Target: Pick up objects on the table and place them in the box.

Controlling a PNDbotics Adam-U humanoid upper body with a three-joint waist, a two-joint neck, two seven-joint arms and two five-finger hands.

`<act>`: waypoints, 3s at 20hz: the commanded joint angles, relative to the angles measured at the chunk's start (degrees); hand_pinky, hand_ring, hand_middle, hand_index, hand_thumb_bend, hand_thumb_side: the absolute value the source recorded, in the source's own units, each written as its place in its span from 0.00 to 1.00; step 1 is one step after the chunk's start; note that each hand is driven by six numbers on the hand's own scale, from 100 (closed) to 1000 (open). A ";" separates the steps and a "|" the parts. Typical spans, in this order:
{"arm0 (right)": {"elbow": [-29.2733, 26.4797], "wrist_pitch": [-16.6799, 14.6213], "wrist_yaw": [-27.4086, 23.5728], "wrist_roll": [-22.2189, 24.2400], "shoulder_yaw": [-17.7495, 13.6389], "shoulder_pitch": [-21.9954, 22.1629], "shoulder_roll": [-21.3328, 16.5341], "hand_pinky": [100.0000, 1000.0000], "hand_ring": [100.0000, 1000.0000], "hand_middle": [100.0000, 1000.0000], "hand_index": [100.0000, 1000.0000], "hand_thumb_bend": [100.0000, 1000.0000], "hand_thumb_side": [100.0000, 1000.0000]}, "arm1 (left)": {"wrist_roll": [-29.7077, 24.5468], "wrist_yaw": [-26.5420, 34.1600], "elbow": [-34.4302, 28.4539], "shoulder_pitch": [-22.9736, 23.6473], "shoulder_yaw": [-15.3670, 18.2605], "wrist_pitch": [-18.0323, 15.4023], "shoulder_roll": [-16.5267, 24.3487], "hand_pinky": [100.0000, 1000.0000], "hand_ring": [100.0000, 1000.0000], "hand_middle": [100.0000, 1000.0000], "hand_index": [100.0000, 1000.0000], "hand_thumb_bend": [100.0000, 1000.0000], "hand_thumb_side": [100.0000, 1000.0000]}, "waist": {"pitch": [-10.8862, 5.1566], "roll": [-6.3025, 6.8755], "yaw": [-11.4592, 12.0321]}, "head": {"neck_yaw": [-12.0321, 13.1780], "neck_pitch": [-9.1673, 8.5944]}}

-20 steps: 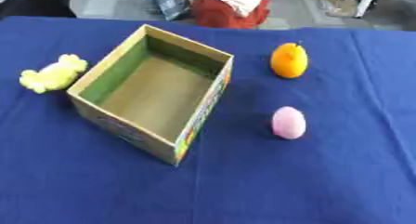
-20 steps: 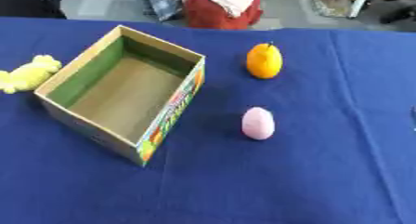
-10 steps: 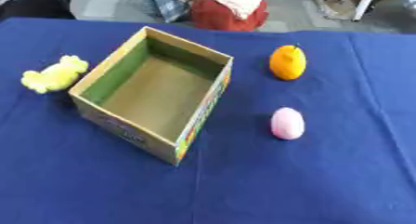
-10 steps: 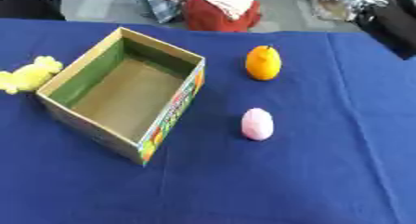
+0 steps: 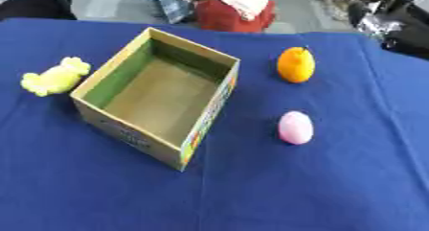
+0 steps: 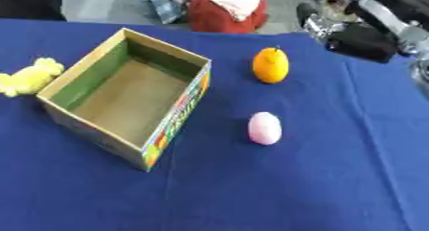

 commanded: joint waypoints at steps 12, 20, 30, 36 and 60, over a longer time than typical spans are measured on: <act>8.32 -1.69 -2.75 10.93 5.09 -2.70 -0.26 0.68 0.84 0.77 0.98 0.59 0.63 | -2.14 2.10 -0.97 -1.29 -1.27 0.18 3.42 0.27 0.58 0.47 0.76 0.00 0.65 | -0.30 -0.15 0.37 | -0.71 -0.73; 4.99 0.35 -7.40 12.18 6.59 -0.92 0.43 0.63 0.79 0.68 0.93 0.57 0.64 | -2.48 2.13 -0.97 -1.04 -1.30 0.76 3.37 0.26 0.57 0.47 0.76 0.00 0.65 | -0.06 -0.11 0.61 | -0.66 -1.00; 1.37 2.80 -8.09 10.98 8.60 1.05 1.31 0.61 0.77 0.66 0.90 0.58 0.60 | -2.85 2.20 -0.97 -0.96 -1.39 0.97 3.10 0.26 0.57 0.47 0.76 0.00 0.64 | 0.19 0.01 0.82 | -0.75 -0.97; 4.20 2.30 -3.70 10.75 10.25 0.74 3.20 0.61 0.75 0.67 0.88 0.55 0.60 | -3.08 2.36 -0.97 -0.87 -1.50 0.81 2.77 0.26 0.57 0.47 0.76 0.00 0.65 | 0.23 0.07 1.04 | -0.91 -0.96; 7.09 0.85 0.04 6.48 12.57 1.01 5.71 0.51 0.60 0.38 0.57 0.04 0.42 | -3.70 2.65 -0.97 -0.27 -1.60 0.52 2.09 0.26 0.57 0.47 0.75 0.00 0.65 | 0.68 0.14 1.46 | -1.24 -1.09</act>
